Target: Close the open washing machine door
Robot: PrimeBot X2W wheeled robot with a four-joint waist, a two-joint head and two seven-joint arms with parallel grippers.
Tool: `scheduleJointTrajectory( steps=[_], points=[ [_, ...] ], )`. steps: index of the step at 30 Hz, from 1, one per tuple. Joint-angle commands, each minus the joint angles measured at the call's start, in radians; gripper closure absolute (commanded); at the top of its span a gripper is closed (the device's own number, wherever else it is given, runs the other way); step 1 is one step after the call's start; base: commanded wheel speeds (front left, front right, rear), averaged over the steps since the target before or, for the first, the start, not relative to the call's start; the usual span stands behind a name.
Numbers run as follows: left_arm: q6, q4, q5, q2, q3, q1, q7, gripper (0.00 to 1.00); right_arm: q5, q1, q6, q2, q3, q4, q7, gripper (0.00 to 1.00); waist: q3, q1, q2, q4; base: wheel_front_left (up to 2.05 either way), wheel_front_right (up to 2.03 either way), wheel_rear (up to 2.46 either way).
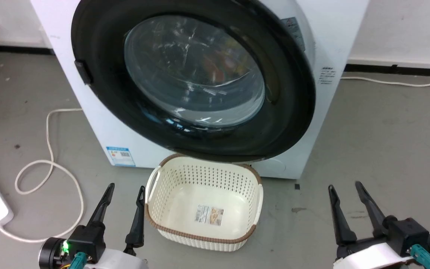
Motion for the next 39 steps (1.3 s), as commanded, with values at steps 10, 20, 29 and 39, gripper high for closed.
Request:
scheduleJointTrajectory(
  steps=[10, 20, 29, 39],
  points=[
    [-0.016, -0.026, 0.036, -0.036, 0.01, -0.066, -0.005, 0.0, 0.047, -0.155, 0.001, -0.104, 0.122, -0.029, -0.005, 1.0, 0.159, 0.0, 0.0, 0.108, 0.0, 0.0, 0.0],
    [-0.019, -0.029, 0.03, -0.061, -0.01, -0.138, -0.005, 0.0, 0.143, -0.479, 0.001, -0.303, 0.228, 0.15, -0.005, 1.0, 0.288, 0.0, 0.0, 0.194, 0.0, 0.0, 0.0],
    [-0.015, -0.024, 0.032, -0.066, -0.044, -0.177, -0.005, 0.0, 0.264, -0.728, 0.001, -0.425, 0.261, 0.346, -0.005, 1.0, 0.344, 0.0, 0.0, 0.226, 0.0, 0.0, 0.0],
    [-0.005, -0.026, 0.031, -0.067, -0.07, -0.201, -0.005, 0.0, 0.294, -0.909, 0.001, -0.476, 0.279, 0.516, -0.005, 1.0, 0.381, 0.0, 0.0, 0.23, 0.0, 0.0, 0.0]
  ],
)
